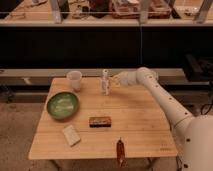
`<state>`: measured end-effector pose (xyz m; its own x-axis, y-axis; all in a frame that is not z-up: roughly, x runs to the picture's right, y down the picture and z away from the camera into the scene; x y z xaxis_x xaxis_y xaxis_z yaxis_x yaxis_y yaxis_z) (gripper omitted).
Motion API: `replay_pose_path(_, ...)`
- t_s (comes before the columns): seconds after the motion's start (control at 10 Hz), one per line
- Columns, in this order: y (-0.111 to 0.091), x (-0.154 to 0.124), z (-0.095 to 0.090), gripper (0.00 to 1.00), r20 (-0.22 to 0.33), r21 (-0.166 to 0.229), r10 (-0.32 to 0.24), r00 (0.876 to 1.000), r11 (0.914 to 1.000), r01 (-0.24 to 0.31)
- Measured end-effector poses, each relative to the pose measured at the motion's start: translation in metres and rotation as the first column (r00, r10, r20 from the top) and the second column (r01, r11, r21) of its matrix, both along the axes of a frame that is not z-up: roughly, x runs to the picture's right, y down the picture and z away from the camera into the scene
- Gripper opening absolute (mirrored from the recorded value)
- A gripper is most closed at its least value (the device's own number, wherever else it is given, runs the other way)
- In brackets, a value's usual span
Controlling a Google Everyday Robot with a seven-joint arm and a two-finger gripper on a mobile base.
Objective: Knock the bottle over
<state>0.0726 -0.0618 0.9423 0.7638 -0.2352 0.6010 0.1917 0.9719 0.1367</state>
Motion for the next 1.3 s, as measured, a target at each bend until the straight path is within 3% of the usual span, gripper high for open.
replay_pose_path(0.3, -0.015, -0.016, 0.009, 0.11, -0.008, 0.043, -0.034, 0.999, 0.9985, 0.034)
replay_pose_path(0.4, -0.023, -0.034, 0.012, 0.11, -0.007, 0.075, -0.057, 0.998, 0.9955, 0.058)
replay_pose_path(0.7, -0.043, -0.091, 0.004, 0.11, 0.038, 0.185, -0.101, 0.994, 0.9783, 0.093)
replay_pose_path(0.8, -0.047, -0.112, -0.006, 0.11, 0.07, 0.22, -0.112, 0.991, 0.9709, 0.094)
replay_pose_path(0.9, -0.051, -0.14, -0.026, 0.11, 0.13, 0.266, -0.126, 0.983, 0.9598, 0.088)
replay_pose_path(1.1, -0.059, -0.177, -0.09, 0.11, 0.293, 0.345, -0.132, 0.947, 0.9384, 0.024)
replay_pose_path(1.2, -0.061, -0.181, -0.107, 0.12, 0.328, 0.361, -0.132, 0.935, 0.9325, 0.005)
replay_pose_path(1.3, -0.063, -0.186, -0.121, 0.19, 0.358, 0.375, -0.136, 0.924, 0.9271, -0.009)
